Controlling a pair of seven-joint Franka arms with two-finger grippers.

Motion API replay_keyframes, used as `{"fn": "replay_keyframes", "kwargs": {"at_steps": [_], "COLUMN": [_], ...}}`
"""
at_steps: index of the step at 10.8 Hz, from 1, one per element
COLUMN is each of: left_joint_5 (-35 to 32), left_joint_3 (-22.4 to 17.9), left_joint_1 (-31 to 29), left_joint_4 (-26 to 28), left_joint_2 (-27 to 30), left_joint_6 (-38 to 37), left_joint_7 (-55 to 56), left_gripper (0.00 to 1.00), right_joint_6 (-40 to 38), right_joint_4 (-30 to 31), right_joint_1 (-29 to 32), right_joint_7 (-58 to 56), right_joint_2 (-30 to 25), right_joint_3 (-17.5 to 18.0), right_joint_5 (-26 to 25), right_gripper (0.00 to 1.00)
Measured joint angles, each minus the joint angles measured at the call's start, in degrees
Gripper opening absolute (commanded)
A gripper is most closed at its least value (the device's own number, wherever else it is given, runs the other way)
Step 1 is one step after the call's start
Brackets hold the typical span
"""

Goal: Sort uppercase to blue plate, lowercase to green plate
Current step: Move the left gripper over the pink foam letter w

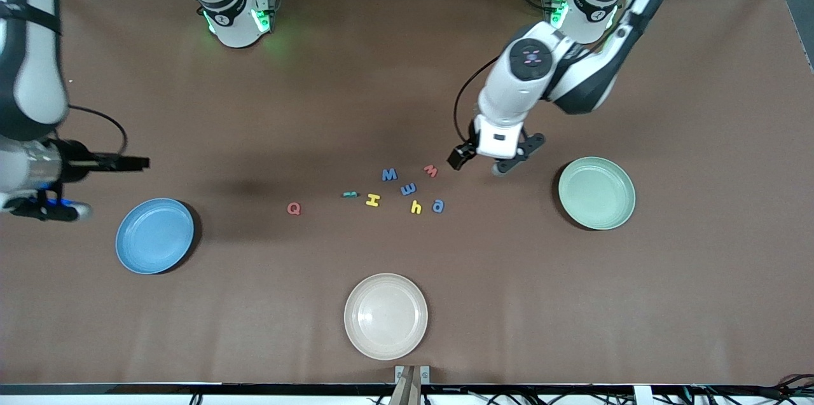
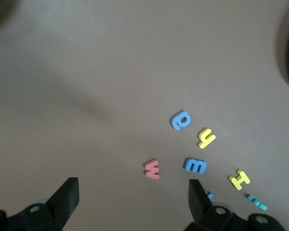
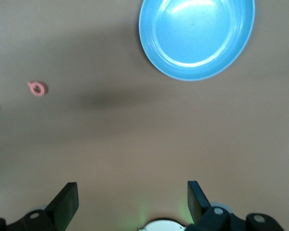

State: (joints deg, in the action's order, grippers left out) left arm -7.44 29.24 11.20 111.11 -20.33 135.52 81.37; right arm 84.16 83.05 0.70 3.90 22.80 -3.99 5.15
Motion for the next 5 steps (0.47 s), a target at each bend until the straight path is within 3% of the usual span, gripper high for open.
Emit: {"fn": "replay_keyframes", "kwargs": {"at_steps": [5], "left_joint_5": [-7.7], "left_joint_3": [-0.2], "left_joint_1": [2.4], "left_joint_4": [-6.0], "left_joint_2": [-9.1], "left_joint_6": [0.1], "left_joint_7": [4.2], "left_gripper": [1.00], "right_joint_6": [3.6], "right_joint_4": [0.0], "right_joint_1": [-0.8], "right_joint_7": [1.4], "right_joint_2": [3.6], "right_joint_3": [-0.1], "right_joint_5": [0.3], "right_gripper": [1.00]}}
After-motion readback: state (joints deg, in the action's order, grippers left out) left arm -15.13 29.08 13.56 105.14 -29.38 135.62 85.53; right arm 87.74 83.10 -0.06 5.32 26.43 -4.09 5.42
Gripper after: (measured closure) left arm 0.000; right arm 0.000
